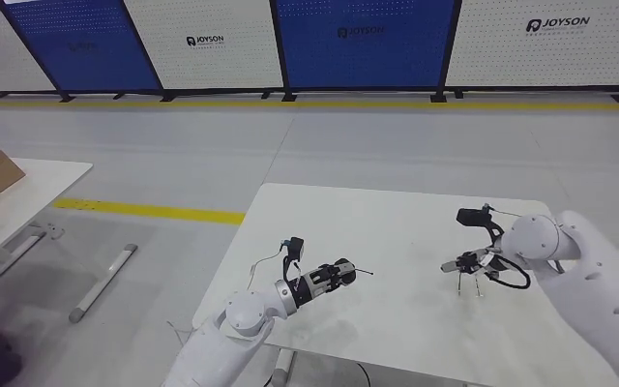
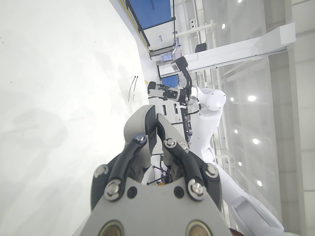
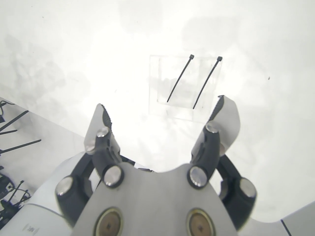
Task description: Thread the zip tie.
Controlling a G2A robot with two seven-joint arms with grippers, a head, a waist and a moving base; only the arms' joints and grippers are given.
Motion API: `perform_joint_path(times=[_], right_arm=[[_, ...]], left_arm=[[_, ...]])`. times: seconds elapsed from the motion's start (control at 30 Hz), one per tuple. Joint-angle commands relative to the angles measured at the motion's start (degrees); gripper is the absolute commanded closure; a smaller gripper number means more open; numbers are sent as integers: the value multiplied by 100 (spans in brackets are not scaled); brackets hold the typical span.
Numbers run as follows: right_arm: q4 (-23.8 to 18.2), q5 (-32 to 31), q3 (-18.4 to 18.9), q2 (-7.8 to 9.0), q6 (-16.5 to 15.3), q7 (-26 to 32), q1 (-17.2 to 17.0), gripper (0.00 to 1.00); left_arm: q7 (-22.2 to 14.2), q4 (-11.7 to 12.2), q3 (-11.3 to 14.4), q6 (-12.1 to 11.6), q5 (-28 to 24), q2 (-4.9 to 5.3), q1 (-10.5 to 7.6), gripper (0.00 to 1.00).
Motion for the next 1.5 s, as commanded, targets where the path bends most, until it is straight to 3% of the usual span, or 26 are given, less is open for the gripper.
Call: perform_joint_path(times=[0.0,0.33,0.6,0.77,0.83,1.47], right_arm=[[64,3,-23,-16,0,63,22,59],[792,103,-474,-214,132,84,379,53],[1218,152,-728,-397,212,84,612,63],[1529,166,-880,-540,236,77,723,63],[1643,165,-942,-599,240,63,752,68],[2897,236,-1395,-1240,139,-149,1113,72]], left_arm=[[0,0,0,0,0,0,0,100],[0,0,0,0,0,0,0,100],[0,0,0,0,0,0,0,100],[0,0,0,0,0,0,0,100],[0,0,0,0,0,0,0,100],[0,0,0,0,0,0,0,100]])
